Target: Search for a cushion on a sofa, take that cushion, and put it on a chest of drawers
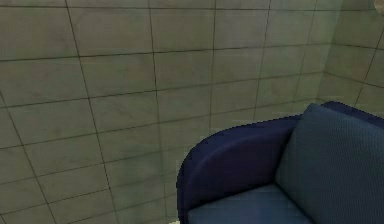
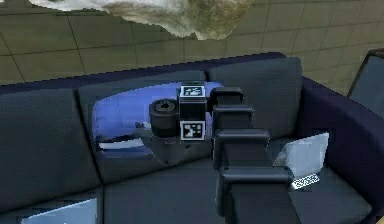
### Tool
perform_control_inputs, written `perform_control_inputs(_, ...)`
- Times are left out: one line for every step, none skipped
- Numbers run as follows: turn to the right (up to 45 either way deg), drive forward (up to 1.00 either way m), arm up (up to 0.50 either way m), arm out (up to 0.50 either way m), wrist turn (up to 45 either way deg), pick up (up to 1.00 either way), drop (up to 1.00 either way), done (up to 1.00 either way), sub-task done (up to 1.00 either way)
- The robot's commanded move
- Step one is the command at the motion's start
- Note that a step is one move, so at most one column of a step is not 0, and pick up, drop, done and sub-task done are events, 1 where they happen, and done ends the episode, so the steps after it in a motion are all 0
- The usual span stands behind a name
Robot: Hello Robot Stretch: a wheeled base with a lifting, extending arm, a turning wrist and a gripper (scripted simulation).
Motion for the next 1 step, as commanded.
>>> perform_control_inputs(0.0, 0.0, 0.0, 0.0, -45.0, 0.0, 0.0, 0.0, 0.0)
